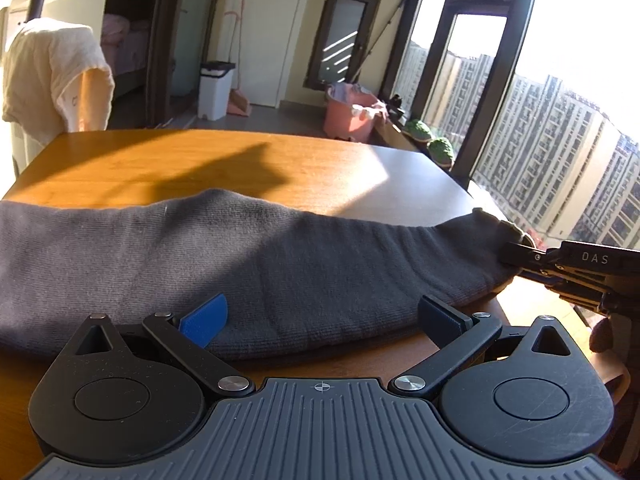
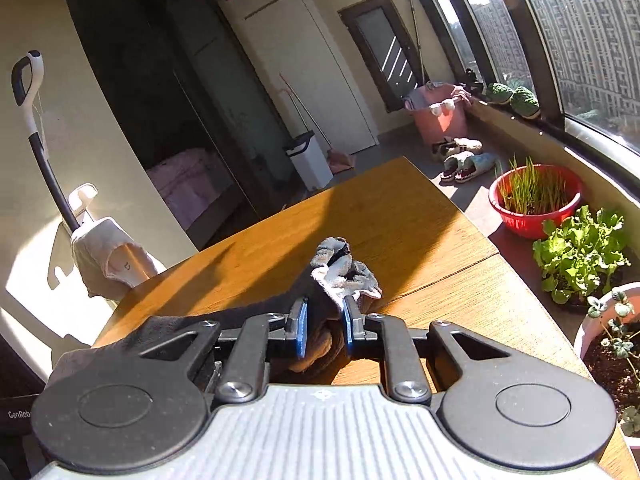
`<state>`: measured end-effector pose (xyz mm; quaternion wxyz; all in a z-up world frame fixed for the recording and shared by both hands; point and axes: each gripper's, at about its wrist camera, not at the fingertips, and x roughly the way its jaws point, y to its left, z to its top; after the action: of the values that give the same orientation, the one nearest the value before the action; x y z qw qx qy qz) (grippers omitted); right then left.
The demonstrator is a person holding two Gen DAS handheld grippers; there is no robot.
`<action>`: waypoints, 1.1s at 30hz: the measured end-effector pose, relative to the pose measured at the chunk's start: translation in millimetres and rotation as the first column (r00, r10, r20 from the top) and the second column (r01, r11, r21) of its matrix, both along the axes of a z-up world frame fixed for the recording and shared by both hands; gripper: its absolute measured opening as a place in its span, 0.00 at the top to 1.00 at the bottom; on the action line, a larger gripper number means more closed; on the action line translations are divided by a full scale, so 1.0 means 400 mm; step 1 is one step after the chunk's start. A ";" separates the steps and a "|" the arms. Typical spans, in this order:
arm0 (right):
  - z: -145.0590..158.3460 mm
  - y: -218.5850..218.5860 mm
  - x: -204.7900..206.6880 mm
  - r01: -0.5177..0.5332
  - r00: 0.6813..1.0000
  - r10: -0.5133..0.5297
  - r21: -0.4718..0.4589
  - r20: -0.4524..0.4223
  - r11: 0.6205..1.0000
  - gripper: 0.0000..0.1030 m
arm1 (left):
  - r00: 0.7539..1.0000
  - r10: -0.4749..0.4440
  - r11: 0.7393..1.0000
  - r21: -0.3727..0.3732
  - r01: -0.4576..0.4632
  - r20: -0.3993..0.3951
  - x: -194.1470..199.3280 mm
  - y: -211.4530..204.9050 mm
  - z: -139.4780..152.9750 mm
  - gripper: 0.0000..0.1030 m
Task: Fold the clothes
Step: 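Grasp the shoe-end cuff with the right gripper while the left gripper approaches it, then roll the cuff end over itself with both grippers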
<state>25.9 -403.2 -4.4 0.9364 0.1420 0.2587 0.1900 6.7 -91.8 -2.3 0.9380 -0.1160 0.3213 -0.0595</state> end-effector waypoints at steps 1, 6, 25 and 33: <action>0.008 0.018 -0.006 -0.024 1.000 0.025 -0.046 0.019 0.999 0.84 | 1.000 -0.014 0.999 -0.044 0.014 -0.010 0.013 0.004 0.011 0.00; 0.025 0.110 -0.030 -0.103 0.990 0.121 -0.227 0.068 0.968 0.84 | 0.999 -0.044 0.991 -0.129 0.041 -0.019 0.091 -0.019 0.074 0.00; -0.020 -0.061 0.019 0.085 0.990 -0.082 0.015 -0.112 0.996 0.67 | 0.994 -0.048 0.998 0.028 0.051 -0.096 0.208 -0.128 0.013 0.42; -0.015 -0.011 0.041 0.024 0.994 -0.016 0.073 -0.111 0.997 0.91 | 0.995 -0.056 0.998 0.014 0.058 -0.088 0.192 -0.107 0.013 0.41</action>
<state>42.4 -407.6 -10.4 0.9167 0.1893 0.3014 0.1818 83.6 -134.5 2.8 0.9219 -0.1015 0.3656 -0.0785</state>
